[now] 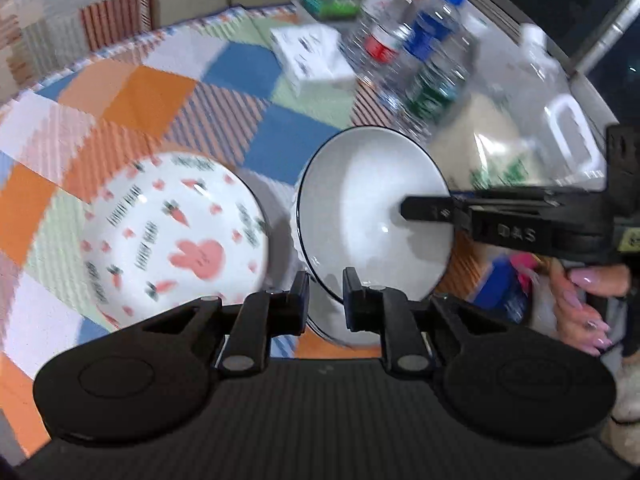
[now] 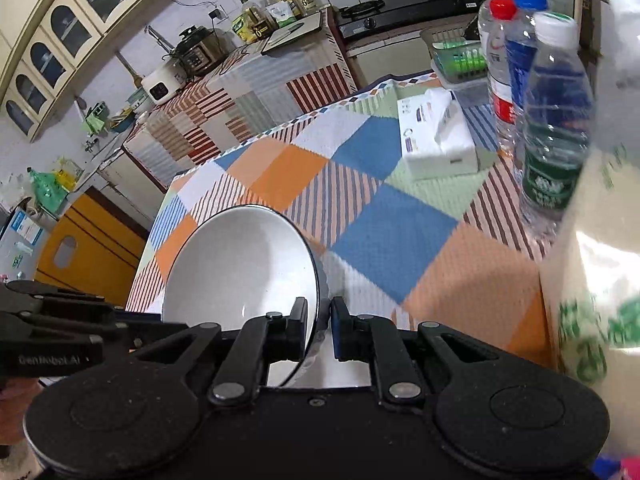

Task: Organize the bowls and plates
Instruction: 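Lift the three-bowl stack with both grippers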

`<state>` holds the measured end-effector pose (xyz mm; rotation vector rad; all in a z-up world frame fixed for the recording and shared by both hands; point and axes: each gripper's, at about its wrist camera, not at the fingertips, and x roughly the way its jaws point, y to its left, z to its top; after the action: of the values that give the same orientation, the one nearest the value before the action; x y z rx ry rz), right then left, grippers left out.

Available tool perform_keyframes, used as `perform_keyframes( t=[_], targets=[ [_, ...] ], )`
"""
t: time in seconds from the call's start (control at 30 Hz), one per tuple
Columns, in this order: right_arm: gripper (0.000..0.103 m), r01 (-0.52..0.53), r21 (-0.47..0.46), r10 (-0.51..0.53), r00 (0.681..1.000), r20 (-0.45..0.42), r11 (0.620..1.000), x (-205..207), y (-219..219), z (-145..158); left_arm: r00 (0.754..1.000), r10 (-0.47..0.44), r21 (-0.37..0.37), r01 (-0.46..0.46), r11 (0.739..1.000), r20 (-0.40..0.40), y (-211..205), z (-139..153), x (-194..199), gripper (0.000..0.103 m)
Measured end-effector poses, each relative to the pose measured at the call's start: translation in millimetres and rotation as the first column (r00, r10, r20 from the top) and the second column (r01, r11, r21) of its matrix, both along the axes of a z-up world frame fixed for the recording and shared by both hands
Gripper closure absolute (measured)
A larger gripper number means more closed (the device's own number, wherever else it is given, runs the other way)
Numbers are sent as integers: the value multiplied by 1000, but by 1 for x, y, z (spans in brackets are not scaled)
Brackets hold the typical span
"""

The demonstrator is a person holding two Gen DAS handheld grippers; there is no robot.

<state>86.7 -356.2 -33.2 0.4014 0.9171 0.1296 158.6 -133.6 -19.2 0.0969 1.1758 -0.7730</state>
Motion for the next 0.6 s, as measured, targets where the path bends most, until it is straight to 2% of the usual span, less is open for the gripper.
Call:
perform_keyframes(
  t=[0.07, 0.27, 0.47, 0.6],
  targets=[
    [87, -4, -27, 4, 1000, -4, 1000, -7, 1, -6, 999, -7, -3, 7, 1000, -45, 0, -8, -4, 87],
    [87, -3, 5, 4, 998, -55, 1000, -19, -2, -31, 996, -5, 43, 9, 999, -87, -4, -32, -14, 87],
    [87, -55, -111, 49, 997, -59, 992, -29, 14, -40, 991, 12, 78, -2, 997, -133, -9, -48, -15, 87],
    [86, -58, -192, 53, 998, -29, 980, -33, 27, -39, 992, 23, 113, -9, 994, -122, -13, -55, -14, 87]
  ],
)
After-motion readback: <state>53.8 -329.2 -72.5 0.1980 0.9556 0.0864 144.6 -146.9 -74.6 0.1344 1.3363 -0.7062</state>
